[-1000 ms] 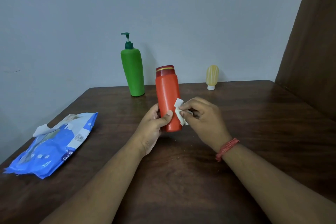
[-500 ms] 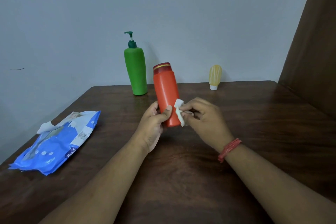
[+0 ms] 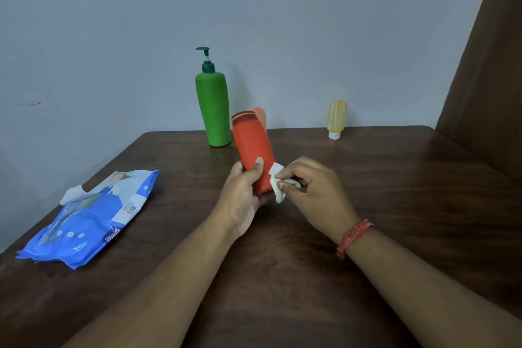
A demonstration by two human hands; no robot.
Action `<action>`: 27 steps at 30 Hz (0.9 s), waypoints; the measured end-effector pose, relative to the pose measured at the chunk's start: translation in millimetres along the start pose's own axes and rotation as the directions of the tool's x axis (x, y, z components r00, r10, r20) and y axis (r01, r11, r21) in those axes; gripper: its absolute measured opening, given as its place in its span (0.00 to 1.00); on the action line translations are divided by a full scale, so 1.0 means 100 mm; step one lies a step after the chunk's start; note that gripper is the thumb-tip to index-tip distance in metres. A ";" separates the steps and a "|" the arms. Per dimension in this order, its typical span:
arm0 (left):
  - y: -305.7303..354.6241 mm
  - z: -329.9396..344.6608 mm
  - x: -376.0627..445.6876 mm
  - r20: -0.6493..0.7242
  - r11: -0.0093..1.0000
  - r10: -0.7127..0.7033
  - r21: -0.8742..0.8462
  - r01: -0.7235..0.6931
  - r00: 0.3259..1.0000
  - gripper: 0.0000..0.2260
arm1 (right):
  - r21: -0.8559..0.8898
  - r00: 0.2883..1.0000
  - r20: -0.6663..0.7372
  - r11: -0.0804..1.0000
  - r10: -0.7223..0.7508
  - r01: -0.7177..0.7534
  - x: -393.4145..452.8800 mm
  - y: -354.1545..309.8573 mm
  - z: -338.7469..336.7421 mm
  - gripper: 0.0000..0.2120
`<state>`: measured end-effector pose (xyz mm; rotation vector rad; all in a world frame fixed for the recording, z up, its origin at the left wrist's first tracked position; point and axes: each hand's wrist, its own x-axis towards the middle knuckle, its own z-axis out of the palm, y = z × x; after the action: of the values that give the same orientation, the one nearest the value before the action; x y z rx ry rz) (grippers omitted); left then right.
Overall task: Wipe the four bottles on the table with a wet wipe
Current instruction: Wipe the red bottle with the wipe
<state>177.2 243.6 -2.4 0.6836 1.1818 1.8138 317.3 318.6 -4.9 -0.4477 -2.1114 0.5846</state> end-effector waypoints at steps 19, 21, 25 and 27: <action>-0.07 0.18 -0.16 0.254 0.997 -0.075 0.050 0.064 0.964 0.16 | -0.209 0.977 -0.182 0.975 -0.111 0.072 0.05 -0.07 -0.11 0.06; -0.07 0.15 -0.13 0.225 0.998 -0.066 0.035 0.060 0.972 0.16 | -0.201 0.986 -0.035 0.968 -0.163 0.153 0.02 -0.09 -0.09 0.06; -0.05 0.09 -0.08 0.149 0.995 -0.091 -0.020 0.095 0.985 0.27 | -0.233 0.943 0.168 0.918 -0.287 0.321 0.02 -0.09 -0.04 0.05; -0.06 0.12 -0.07 0.157 0.995 -0.095 0.015 0.094 0.983 0.30 | -0.250 0.969 0.041 0.937 -0.242 0.244 0.05 -0.08 -0.07 0.05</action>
<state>191.9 244.2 -3.1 0.7482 1.0976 1.6459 319.8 316.1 6.2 -0.3164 -2.2181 0.1746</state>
